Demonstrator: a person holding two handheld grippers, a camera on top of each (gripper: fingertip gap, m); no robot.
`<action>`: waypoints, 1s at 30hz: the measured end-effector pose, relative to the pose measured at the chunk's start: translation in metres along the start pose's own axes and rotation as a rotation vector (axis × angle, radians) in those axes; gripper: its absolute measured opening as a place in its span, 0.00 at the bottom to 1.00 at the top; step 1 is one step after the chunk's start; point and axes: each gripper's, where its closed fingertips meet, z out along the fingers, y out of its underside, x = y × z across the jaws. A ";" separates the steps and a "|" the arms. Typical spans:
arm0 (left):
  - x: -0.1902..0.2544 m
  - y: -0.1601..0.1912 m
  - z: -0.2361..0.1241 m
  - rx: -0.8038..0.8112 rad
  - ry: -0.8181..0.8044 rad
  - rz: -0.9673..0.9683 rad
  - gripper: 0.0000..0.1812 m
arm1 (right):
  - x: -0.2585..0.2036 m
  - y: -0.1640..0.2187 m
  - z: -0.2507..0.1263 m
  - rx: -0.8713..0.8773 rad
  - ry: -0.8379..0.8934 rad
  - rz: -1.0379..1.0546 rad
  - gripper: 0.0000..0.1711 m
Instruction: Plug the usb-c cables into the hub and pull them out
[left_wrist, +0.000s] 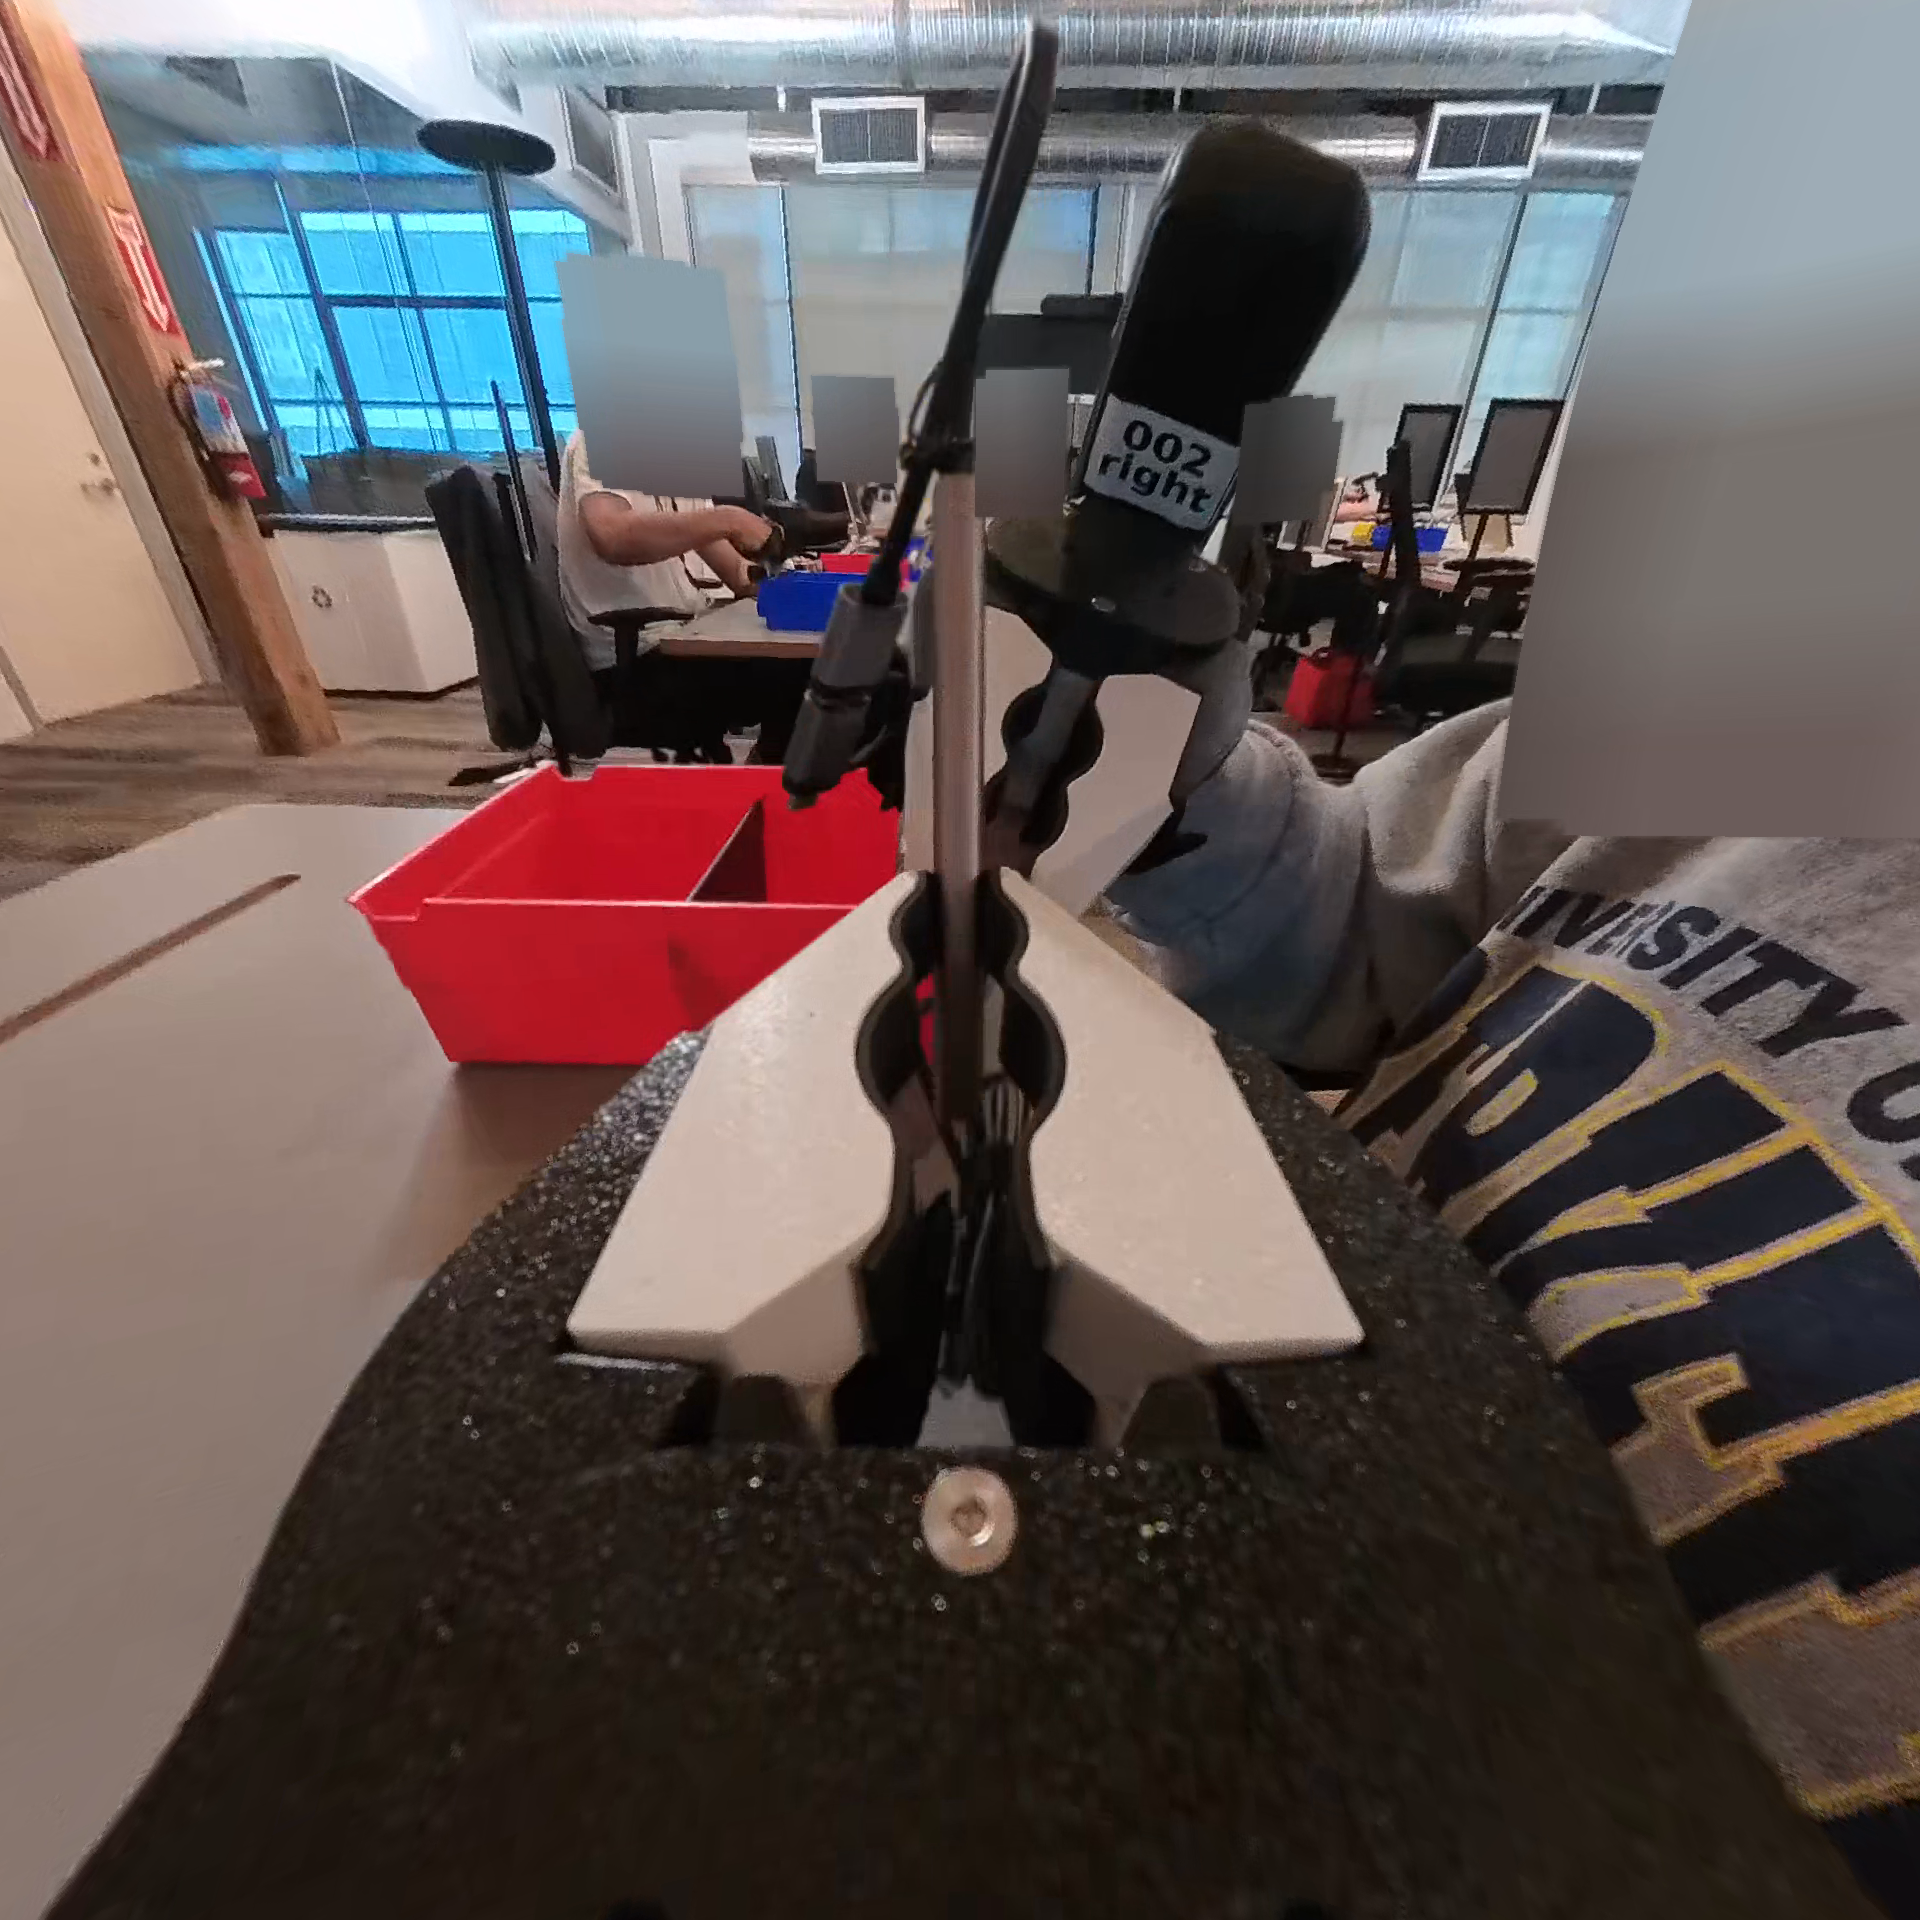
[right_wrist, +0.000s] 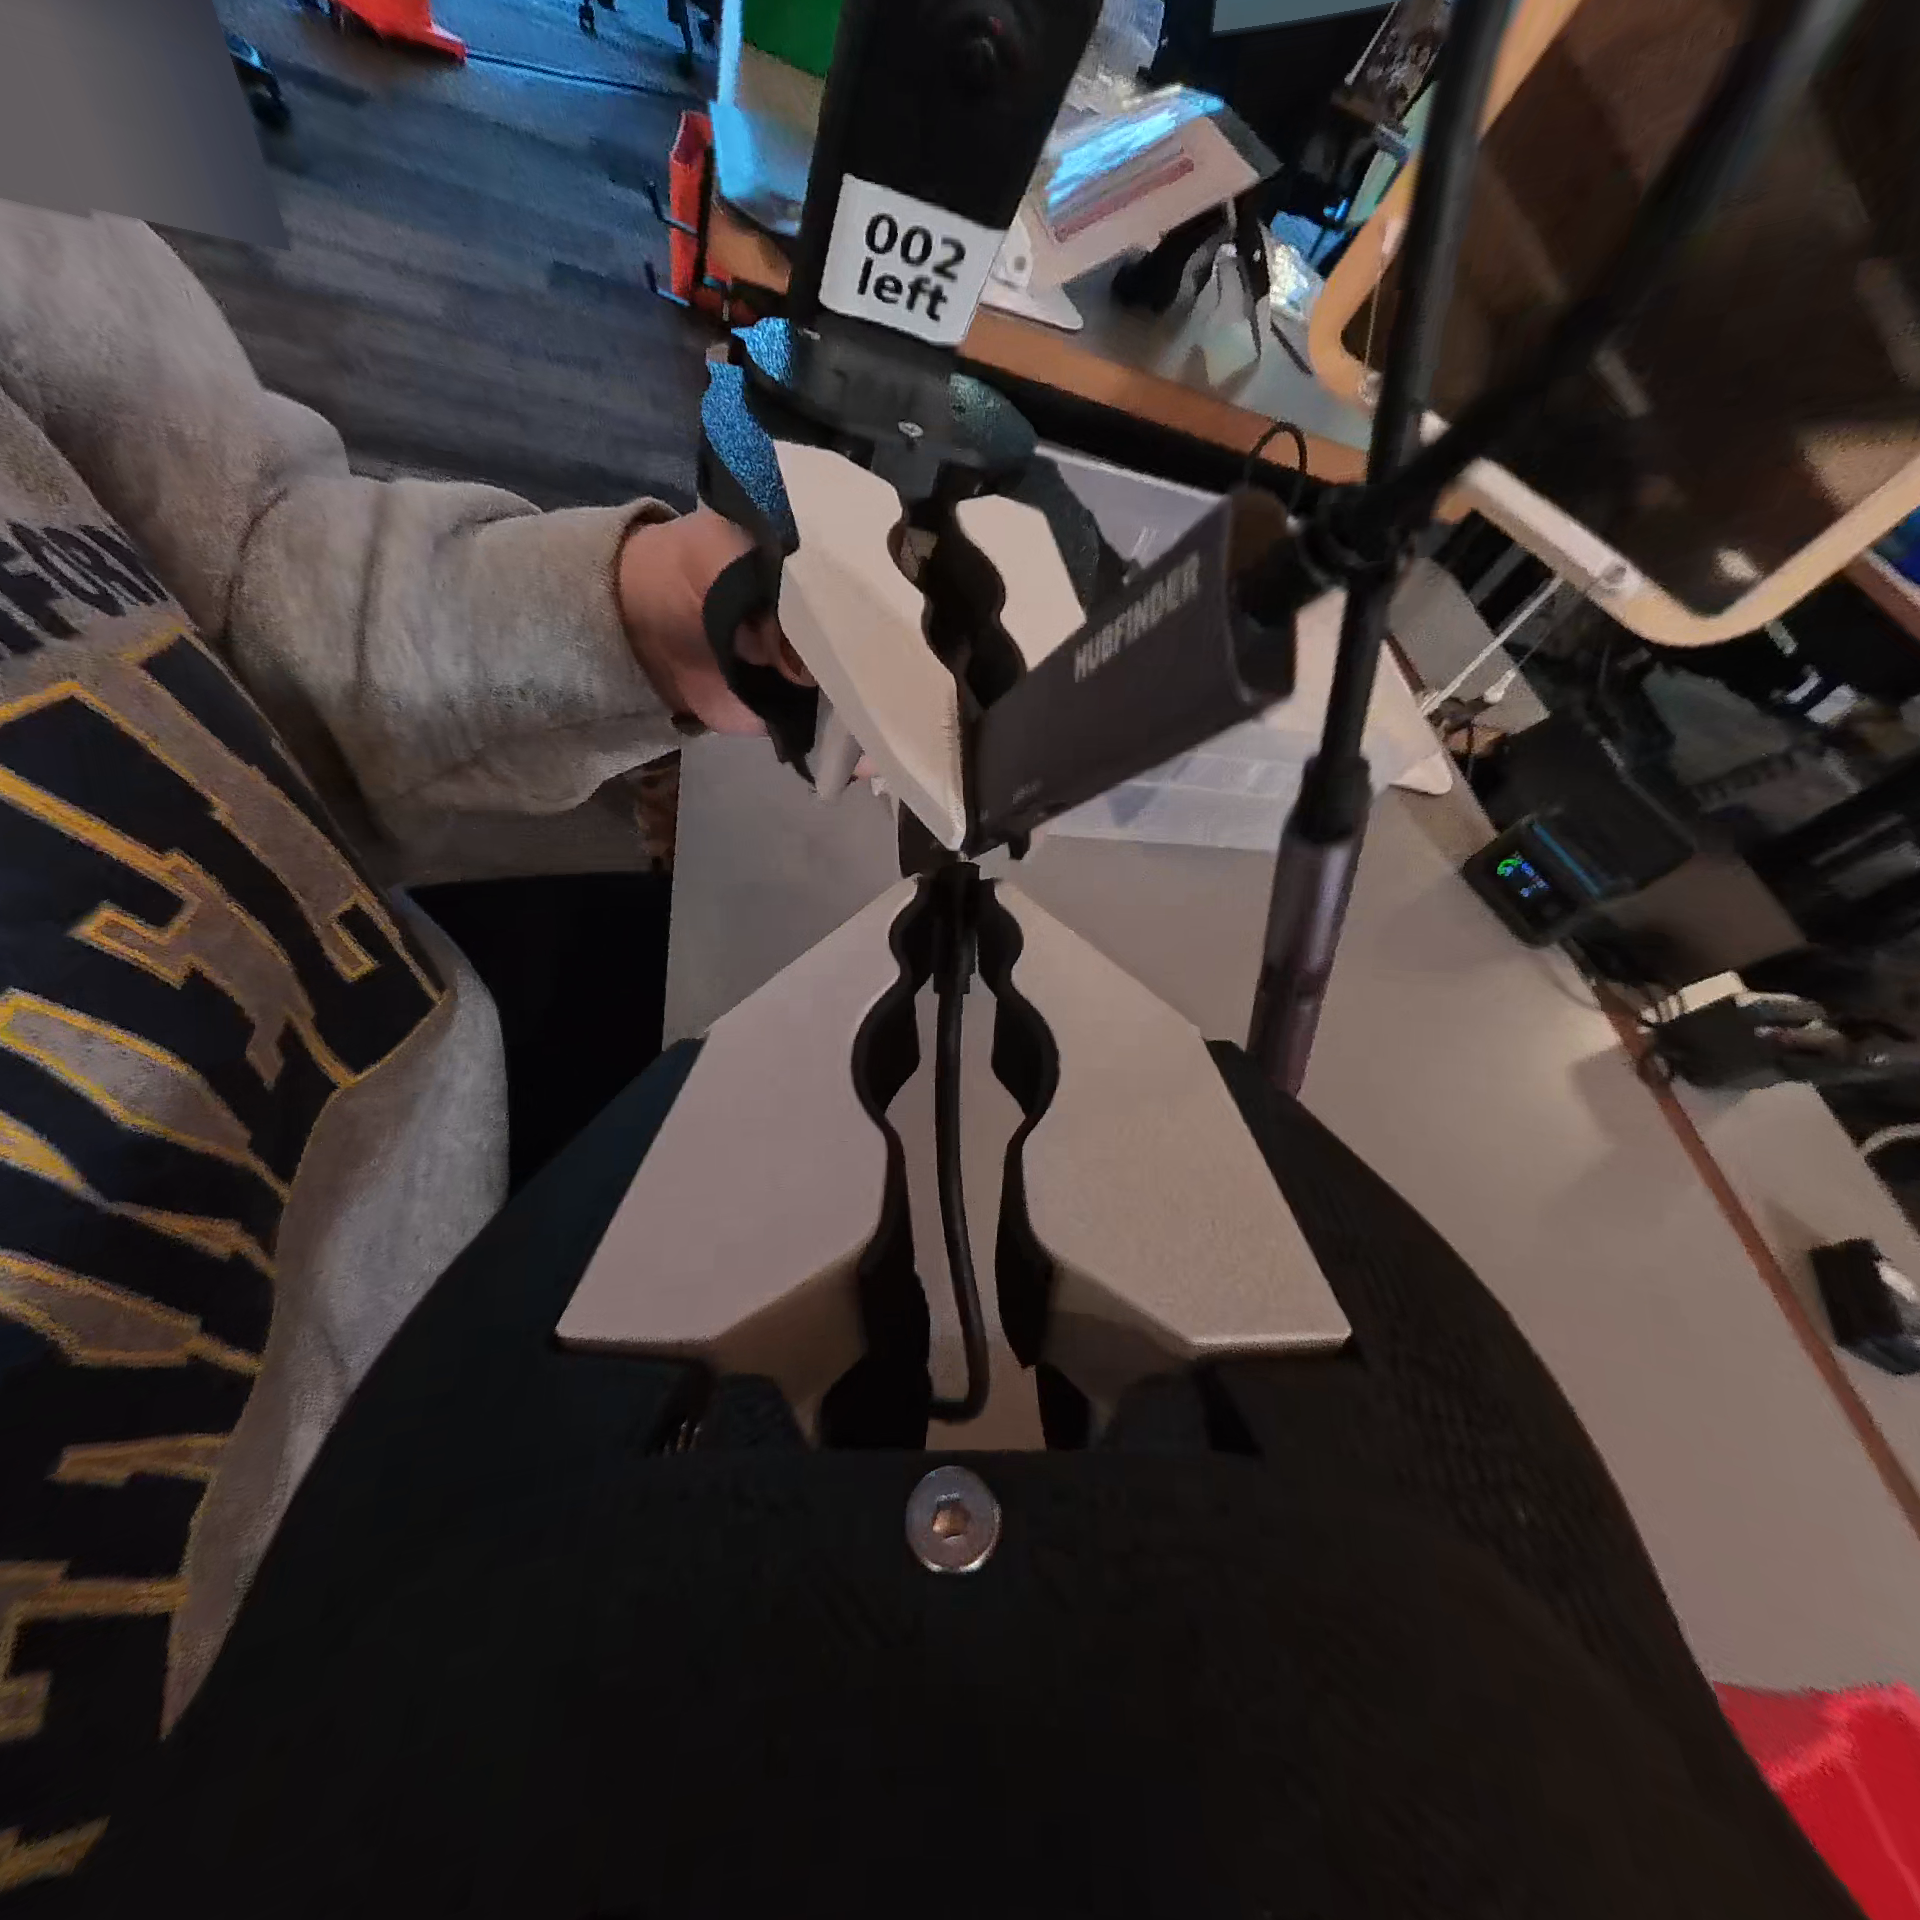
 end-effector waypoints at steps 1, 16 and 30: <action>0.003 -0.003 -0.001 0.001 0.009 0.010 0.04 | -0.001 -0.004 -0.003 0.012 -0.005 -0.007 0.04; -0.004 -0.016 -0.036 -0.143 -0.223 0.294 0.04 | 0.019 -0.012 -0.061 -0.171 0.083 -0.218 0.03; -0.028 -0.006 -0.048 -0.041 -0.251 0.045 0.04 | 0.129 0.009 -0.177 -0.154 0.488 -0.103 0.03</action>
